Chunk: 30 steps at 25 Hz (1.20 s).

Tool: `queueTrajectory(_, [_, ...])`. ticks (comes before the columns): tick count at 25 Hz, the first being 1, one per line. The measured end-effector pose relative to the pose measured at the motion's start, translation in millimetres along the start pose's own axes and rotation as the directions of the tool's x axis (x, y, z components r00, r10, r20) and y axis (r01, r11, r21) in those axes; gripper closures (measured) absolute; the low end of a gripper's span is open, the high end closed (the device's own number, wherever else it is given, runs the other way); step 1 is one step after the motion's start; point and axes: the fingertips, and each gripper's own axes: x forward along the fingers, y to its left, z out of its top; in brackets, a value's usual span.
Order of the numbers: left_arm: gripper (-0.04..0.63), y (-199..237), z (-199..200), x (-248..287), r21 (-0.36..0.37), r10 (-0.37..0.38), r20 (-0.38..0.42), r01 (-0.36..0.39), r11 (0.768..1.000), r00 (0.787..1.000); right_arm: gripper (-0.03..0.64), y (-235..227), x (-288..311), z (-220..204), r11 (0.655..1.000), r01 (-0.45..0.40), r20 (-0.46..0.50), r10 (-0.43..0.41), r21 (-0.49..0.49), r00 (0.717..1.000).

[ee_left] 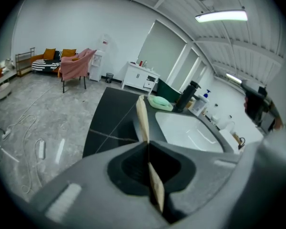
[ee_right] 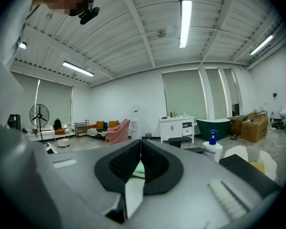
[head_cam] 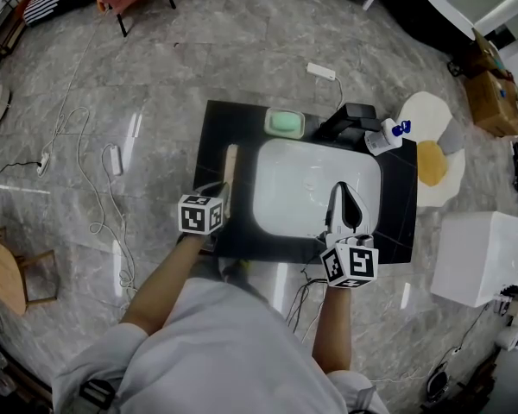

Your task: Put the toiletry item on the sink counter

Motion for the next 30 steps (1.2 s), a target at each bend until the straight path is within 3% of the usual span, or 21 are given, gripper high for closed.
queueTrajectory(16, [0.531,24,0,-13,0.021,0.071,-0.002,-0.071,0.997,0.997,0.614,7,1,-4,1.000,-0.013,-0.009,0.013,-0.003,1.000])
queueTrajectory(30, [0.529,19,23,-72,0.065,0.090,0.115,-0.098,0.993,0.989,0.614,36,-8,3,0.998,-0.068,0.018,0.068,0.011,0.998])
